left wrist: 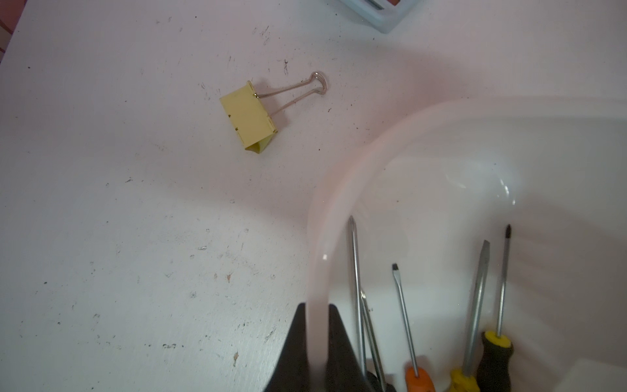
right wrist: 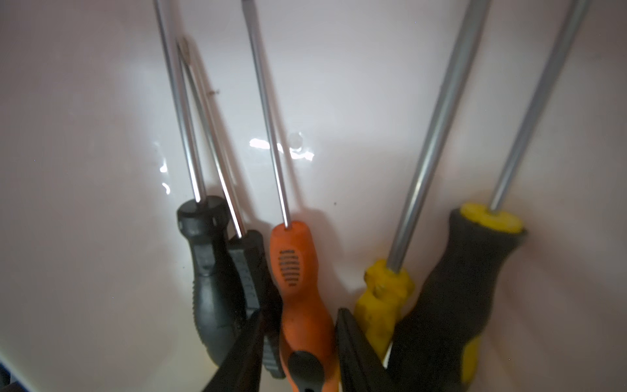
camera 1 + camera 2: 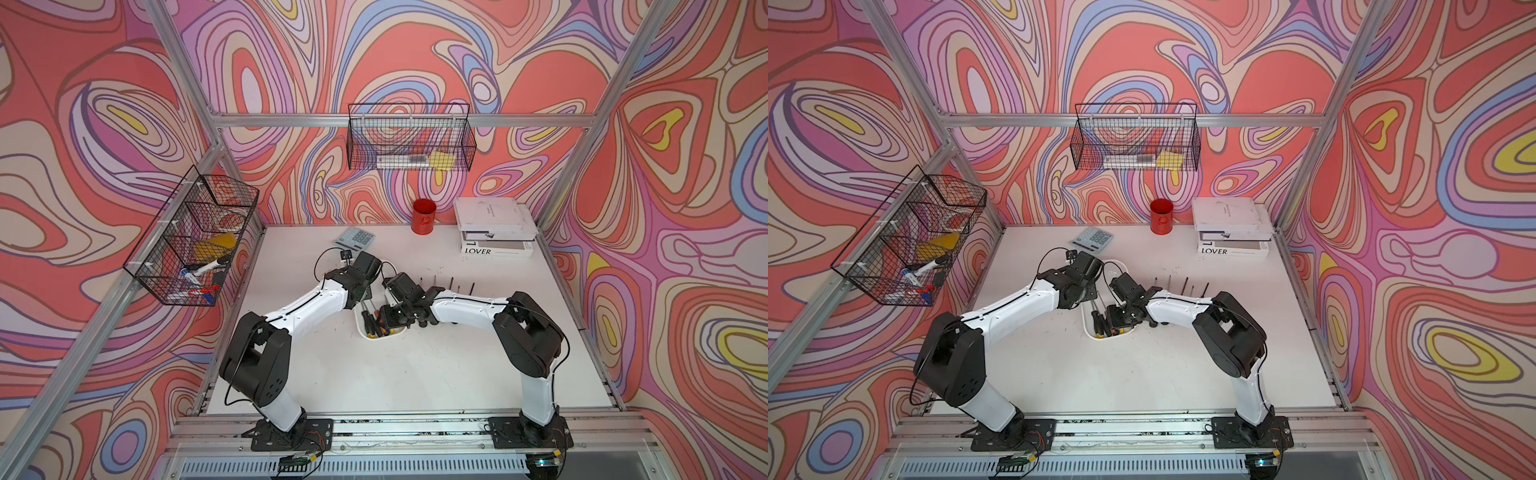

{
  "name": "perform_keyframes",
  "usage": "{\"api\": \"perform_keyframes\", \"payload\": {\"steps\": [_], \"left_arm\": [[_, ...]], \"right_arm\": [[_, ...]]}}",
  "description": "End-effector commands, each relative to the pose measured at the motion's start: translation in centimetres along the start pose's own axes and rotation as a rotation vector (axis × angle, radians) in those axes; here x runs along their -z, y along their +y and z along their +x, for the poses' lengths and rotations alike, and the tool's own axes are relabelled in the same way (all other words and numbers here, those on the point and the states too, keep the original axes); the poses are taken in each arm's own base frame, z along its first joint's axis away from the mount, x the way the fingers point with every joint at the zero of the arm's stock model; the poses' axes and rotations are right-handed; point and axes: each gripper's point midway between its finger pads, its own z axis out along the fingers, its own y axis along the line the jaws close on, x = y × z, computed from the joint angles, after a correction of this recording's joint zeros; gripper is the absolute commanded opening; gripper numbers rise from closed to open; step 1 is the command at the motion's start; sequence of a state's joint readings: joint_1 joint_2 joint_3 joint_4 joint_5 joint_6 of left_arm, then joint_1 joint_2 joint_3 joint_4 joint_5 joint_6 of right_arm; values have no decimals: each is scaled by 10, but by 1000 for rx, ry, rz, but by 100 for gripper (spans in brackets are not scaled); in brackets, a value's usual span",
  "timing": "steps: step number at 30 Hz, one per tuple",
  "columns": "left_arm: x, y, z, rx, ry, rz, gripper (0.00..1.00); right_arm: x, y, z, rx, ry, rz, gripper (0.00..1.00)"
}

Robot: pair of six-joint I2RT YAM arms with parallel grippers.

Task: Take out the screwdriver from the storage box
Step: Pick up the screwdriver from the storage box.

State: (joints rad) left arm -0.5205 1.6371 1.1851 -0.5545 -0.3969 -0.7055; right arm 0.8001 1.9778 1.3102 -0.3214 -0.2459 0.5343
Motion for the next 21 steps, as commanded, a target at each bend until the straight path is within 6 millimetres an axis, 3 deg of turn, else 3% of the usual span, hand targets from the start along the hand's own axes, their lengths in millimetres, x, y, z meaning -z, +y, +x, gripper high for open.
{"api": "perform_keyframes", "payload": {"steps": [1, 7, 10, 16, 21], "left_arm": [[12, 0, -11, 11, -26, 11, 0], [12, 0, -11, 10, -26, 8, 0], [12, 0, -11, 12, -23, 10, 0], [11, 0, -10, 11, -24, 9, 0], [9, 1, -9, 9, -21, 2, 0]], "right_arm": [[-12, -16, -1, -43, -12, 77, 37], [-18, -17, -5, -86, -12, 87, 37], [-24, -18, -2, -99, 6, 89, 30], [-30, -21, 3, -101, 37, 98, 32], [-22, -18, -2, -96, 8, 97, 12]]}}
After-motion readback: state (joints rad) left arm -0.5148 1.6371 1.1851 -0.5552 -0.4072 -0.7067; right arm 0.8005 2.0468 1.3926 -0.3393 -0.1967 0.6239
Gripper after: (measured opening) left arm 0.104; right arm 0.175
